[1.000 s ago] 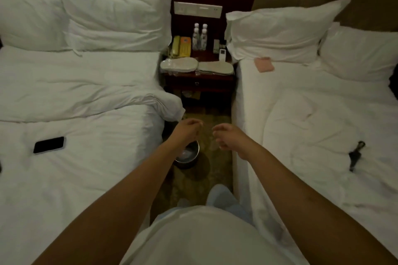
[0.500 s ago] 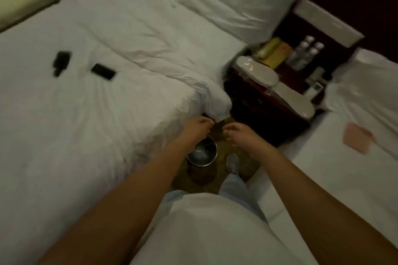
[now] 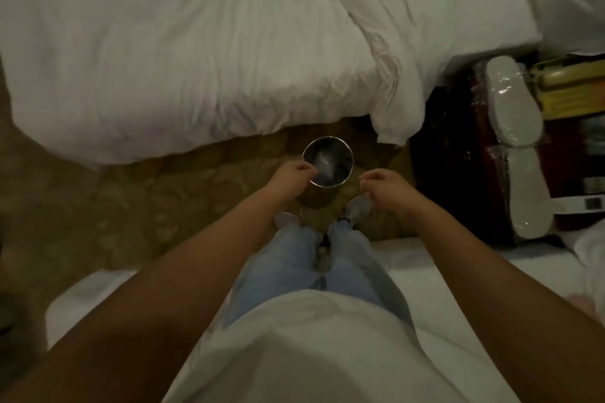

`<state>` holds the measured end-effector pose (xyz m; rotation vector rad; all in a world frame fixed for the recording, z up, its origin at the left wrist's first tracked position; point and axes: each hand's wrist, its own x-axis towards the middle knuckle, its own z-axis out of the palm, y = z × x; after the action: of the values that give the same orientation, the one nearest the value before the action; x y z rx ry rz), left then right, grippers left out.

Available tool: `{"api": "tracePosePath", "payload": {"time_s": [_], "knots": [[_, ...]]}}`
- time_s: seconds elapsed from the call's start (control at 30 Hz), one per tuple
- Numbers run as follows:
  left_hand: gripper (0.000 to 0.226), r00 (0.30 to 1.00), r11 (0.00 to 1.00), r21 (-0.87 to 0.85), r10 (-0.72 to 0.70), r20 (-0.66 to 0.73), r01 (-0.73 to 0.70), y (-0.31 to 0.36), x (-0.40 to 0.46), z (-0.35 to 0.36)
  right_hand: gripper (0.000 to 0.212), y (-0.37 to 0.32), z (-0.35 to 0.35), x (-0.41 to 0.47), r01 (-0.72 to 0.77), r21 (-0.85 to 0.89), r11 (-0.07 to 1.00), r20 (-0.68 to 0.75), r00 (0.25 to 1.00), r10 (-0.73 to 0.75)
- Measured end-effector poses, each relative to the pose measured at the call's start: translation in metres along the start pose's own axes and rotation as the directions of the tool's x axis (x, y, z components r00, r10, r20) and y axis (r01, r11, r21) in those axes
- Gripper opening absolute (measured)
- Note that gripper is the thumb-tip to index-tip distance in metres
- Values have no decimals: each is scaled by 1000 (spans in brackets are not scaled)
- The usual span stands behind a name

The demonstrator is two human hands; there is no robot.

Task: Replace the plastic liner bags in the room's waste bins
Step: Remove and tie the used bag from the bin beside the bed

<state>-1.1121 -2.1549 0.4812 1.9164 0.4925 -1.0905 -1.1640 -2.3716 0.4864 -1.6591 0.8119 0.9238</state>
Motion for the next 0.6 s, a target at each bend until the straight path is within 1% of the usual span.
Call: {"api": "tracePosePath", "payload": {"time_s": [0.2, 0.27, 0.33, 0.43, 0.53, 0.6], "knots": [[20, 996, 995, -53, -84, 23, 85, -51, 40, 19, 15, 20, 15, 53, -90, -51, 995, 63, 994, 93], [19, 993, 991, -76, -112, 25, 114, -68, 62, 28, 18, 29, 22, 78, -103, -66, 992, 90, 990, 109], [16, 988, 982, -110, -153, 28, 155, -89, 92, 39, 19, 45, 28, 110, -128, -60, 990, 103, 986, 134], [14, 975, 960, -169, -215, 55, 221, -125, 146, 58, 28, 77, 40, 173, -145, -75, 987, 104, 983, 153], [13, 960, 943, -184, -276, 39, 278, -159, 207, 81, 21, 110, 50, 234, -223, -36, 974, 120, 967, 226], [16, 948, 931, -185, -317, 20, 315, -178, 250, 97, 17, 131, 55, 276, -284, -11, 959, 121, 951, 284]]}}
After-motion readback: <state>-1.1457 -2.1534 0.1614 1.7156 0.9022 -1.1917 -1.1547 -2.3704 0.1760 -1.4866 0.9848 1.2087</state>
